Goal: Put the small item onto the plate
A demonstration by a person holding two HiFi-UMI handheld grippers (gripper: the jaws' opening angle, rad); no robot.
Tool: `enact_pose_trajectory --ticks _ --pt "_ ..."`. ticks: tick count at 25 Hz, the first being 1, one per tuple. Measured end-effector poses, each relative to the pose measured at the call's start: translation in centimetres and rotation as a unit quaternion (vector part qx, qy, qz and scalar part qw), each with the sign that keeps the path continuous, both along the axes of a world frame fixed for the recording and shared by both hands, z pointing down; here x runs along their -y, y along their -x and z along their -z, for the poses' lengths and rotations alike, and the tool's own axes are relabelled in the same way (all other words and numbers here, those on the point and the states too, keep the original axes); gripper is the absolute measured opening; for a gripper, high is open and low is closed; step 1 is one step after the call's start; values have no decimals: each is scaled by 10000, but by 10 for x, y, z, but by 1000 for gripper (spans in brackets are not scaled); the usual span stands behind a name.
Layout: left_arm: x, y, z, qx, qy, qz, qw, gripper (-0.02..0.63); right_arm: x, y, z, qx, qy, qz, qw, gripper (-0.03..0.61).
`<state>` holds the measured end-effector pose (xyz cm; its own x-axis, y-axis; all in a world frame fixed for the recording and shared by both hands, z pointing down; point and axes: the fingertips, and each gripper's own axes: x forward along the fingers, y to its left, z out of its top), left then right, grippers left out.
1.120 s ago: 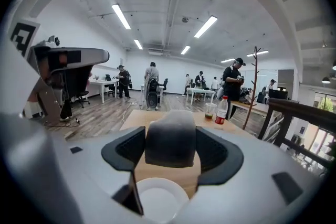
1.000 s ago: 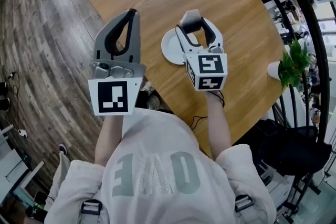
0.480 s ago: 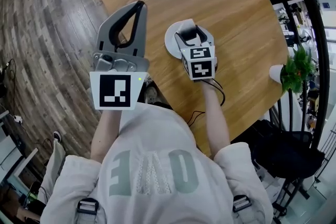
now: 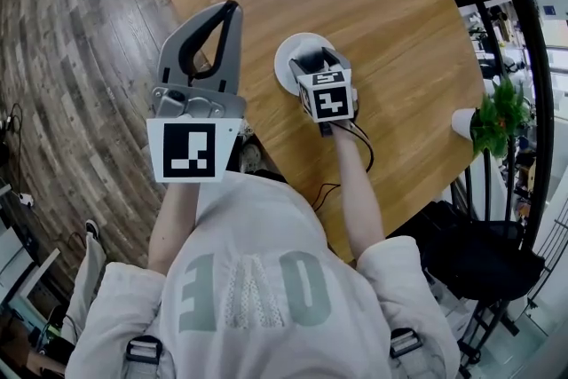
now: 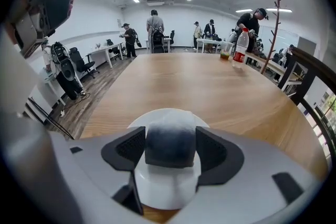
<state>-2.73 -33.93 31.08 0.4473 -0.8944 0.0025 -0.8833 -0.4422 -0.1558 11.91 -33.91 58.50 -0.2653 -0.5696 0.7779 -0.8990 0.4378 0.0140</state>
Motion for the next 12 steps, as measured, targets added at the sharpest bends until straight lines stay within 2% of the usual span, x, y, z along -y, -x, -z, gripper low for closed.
enact_pose_trajectory --ticks 12 --pt "-2 1 -1 59 -93 22 9999 8 1 2 -8 -65 473 36 9989 308"
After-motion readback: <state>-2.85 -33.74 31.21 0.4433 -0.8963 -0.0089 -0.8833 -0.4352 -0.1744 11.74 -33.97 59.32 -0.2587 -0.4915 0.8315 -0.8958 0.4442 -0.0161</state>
